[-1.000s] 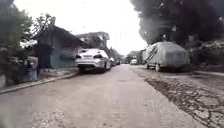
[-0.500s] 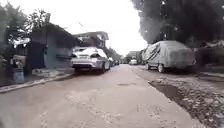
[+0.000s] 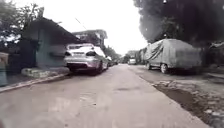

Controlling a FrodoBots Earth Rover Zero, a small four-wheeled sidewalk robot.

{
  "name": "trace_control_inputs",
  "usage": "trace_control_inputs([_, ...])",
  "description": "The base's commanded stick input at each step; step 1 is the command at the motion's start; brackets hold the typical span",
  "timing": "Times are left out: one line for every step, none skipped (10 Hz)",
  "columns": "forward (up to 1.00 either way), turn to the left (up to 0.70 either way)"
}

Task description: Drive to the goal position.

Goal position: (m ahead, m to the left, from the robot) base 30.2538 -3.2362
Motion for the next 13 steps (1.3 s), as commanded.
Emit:
trace_control_inputs([1.0, 0.0])
trace_control_inputs([1.0, 0.0])
trace_control_inputs([1.0, 0.0])
trace_control_inputs([1.0, 0.0])
trace_control_inputs([1.0, 0.0])
trace_control_inputs([1.0, 0.0])
trace_control_inputs([1.0, 0.0])
trace_control_inputs([1.0, 0.0])
trace_control_inputs([1.0, 0.0])
trace_control_inputs([1.0, 0.0])
trace_control_inputs([1.0, 0.0])
trace_control_inputs([1.0, 0.0])
trace_control_inputs([1.0, 0.0])
